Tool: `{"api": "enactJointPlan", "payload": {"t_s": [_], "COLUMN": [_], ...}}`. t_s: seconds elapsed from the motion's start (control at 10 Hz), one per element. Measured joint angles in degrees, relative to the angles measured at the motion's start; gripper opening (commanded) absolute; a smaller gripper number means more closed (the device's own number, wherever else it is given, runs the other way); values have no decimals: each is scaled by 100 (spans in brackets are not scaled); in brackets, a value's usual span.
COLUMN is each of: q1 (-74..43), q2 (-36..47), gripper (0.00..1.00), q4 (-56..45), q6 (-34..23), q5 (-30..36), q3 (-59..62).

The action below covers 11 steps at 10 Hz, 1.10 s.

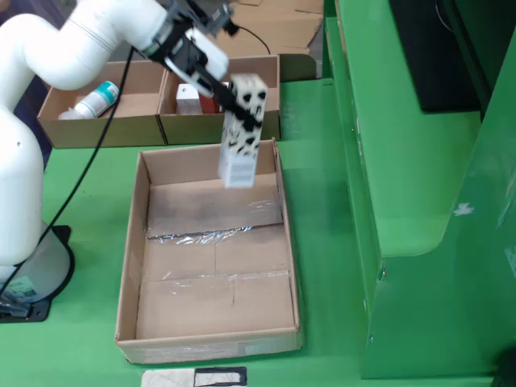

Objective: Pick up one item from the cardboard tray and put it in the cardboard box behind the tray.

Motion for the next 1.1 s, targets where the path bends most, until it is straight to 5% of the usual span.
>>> {"api": "enactJointPlan", "payload": {"t_s": [0.5, 1.1], "q1": [914, 1134], "q2": [676, 720], "gripper": [0, 0], "q4": [44, 96], "q6": [-193, -219], "q5": [-1011, -1231], "q3": [1389, 2918]}}
